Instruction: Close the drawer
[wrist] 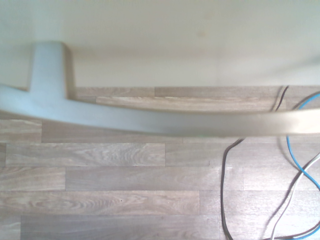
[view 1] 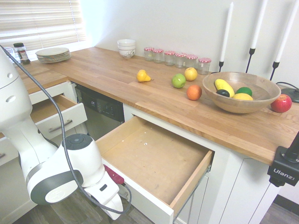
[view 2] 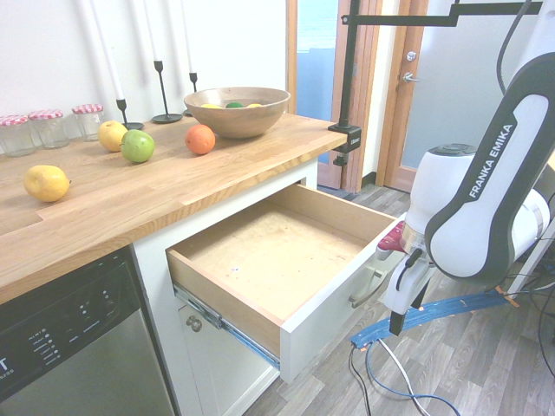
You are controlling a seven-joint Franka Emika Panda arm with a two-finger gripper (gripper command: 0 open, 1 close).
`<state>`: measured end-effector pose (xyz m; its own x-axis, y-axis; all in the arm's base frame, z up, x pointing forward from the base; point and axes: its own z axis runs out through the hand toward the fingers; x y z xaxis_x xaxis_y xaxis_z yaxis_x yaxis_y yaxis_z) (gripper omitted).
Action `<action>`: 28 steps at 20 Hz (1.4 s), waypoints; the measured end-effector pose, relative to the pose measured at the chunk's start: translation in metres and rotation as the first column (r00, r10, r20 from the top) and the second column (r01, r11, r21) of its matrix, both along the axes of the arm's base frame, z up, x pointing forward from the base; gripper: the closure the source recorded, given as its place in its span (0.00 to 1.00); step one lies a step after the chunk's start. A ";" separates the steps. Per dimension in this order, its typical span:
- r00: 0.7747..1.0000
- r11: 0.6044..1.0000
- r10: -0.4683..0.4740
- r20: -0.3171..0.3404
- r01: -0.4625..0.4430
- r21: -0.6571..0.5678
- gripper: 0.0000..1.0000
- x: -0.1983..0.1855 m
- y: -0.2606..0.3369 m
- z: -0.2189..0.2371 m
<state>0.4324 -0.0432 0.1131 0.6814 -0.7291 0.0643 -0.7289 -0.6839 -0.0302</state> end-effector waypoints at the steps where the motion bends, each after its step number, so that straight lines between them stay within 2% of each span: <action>1: 1.000 1.000 0.000 0.000 0.000 0.000 1.00 0.000 0.000 0.000; 28: 1.000 1.000 -0.003 0.027 0.003 0.002 1.00 0.010 0.010 0.005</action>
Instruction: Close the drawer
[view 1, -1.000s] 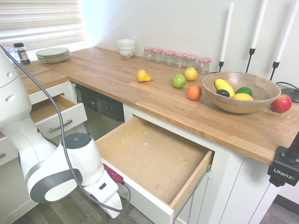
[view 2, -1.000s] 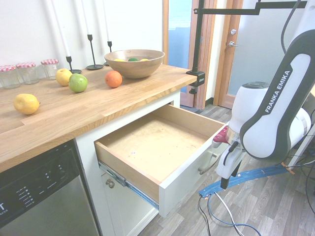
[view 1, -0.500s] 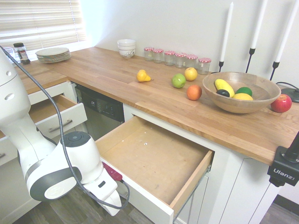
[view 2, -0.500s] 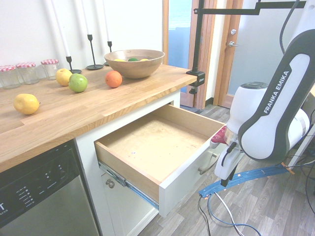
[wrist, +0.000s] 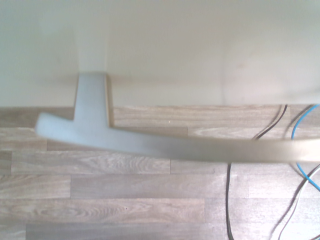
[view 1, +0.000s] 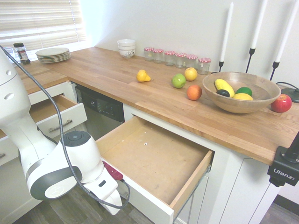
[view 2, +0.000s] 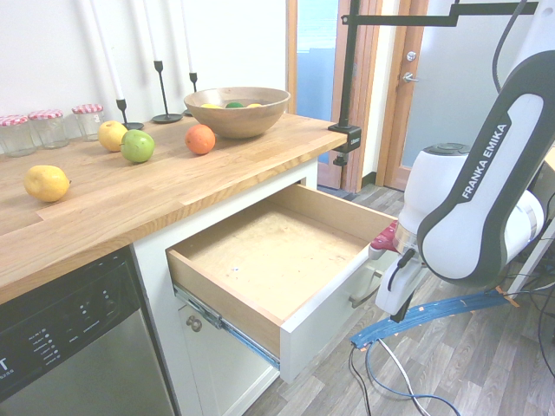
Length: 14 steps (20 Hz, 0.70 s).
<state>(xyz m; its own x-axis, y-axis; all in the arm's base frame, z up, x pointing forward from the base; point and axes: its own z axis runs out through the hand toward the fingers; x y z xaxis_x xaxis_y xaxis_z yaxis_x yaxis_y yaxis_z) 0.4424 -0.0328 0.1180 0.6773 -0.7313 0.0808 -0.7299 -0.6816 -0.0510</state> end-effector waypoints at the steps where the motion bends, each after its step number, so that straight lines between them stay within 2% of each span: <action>1: 1.000 1.000 -0.001 0.006 0.001 0.000 1.00 0.003 0.000 0.001; 8: 0.999 1.000 -0.011 0.041 0.011 0.002 1.00 0.028 -0.005 0.009; 14: 0.999 1.000 -0.025 0.043 0.024 0.006 1.00 0.055 -0.016 0.005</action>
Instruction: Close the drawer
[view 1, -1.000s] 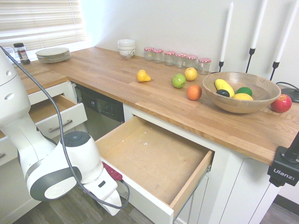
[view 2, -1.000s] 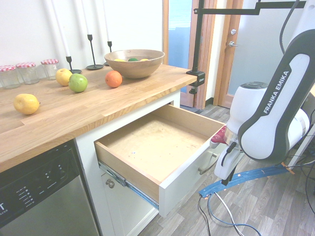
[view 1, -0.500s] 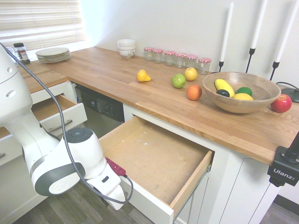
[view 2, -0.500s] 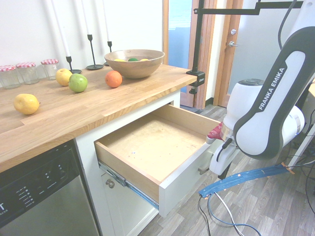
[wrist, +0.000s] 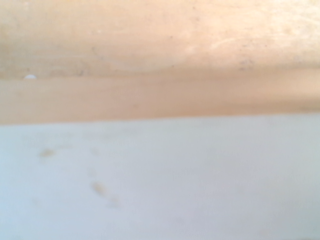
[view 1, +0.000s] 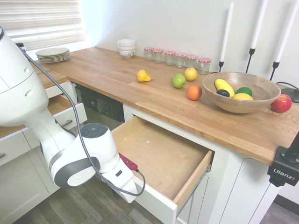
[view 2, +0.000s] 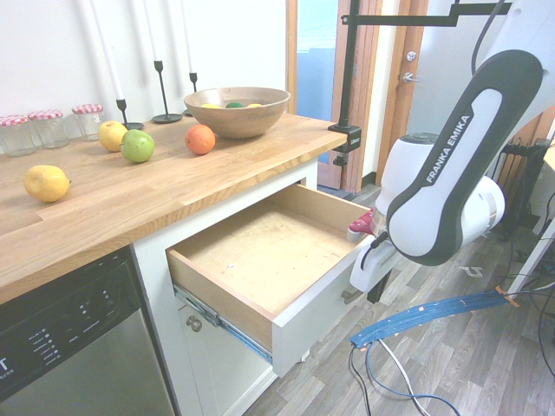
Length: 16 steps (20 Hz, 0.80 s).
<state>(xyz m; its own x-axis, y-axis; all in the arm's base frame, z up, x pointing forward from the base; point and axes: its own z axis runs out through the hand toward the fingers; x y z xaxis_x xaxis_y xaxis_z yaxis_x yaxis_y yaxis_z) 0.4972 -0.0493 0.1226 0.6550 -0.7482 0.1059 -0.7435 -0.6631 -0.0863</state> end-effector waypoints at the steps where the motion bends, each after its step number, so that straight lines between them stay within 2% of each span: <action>1: 1.000 1.000 0.000 0.005 0.000 0.000 1.00 0.005 -0.001 0.000; 16: 0.997 1.000 0.007 0.071 -0.007 -0.005 1.00 0.105 -0.014 0.011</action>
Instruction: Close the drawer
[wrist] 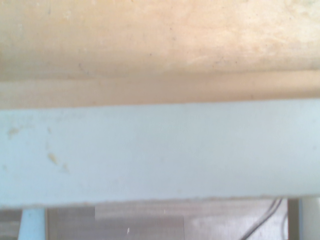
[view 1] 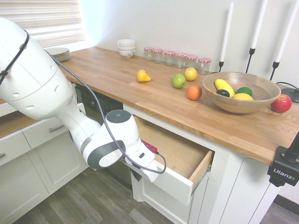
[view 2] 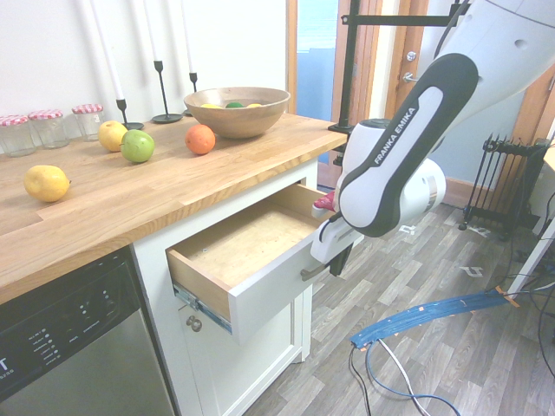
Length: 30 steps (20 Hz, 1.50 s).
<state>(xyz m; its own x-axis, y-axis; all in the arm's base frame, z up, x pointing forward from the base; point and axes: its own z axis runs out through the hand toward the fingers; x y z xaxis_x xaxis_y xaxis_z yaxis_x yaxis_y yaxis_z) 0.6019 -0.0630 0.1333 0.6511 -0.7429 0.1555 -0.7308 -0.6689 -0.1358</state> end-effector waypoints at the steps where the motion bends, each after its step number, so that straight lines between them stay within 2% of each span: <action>1: 1.000 1.000 0.002 0.002 -0.002 -0.001 1.00 0.008 0.000 -0.001; 12: 0.998 1.000 -0.011 0.056 0.012 -0.011 1.00 0.075 0.000 -0.003; 18: 0.995 1.000 -0.020 0.095 0.021 -0.009 1.00 0.090 0.005 0.007; 30: 0.991 0.999 -0.041 0.123 0.043 -0.009 1.00 0.109 -0.011 0.016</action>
<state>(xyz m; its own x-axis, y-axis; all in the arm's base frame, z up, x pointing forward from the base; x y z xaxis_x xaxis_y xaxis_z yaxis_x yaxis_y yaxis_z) 0.7105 -0.0737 0.1490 0.5947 -0.7670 0.2411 -0.7365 -0.6399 -0.2192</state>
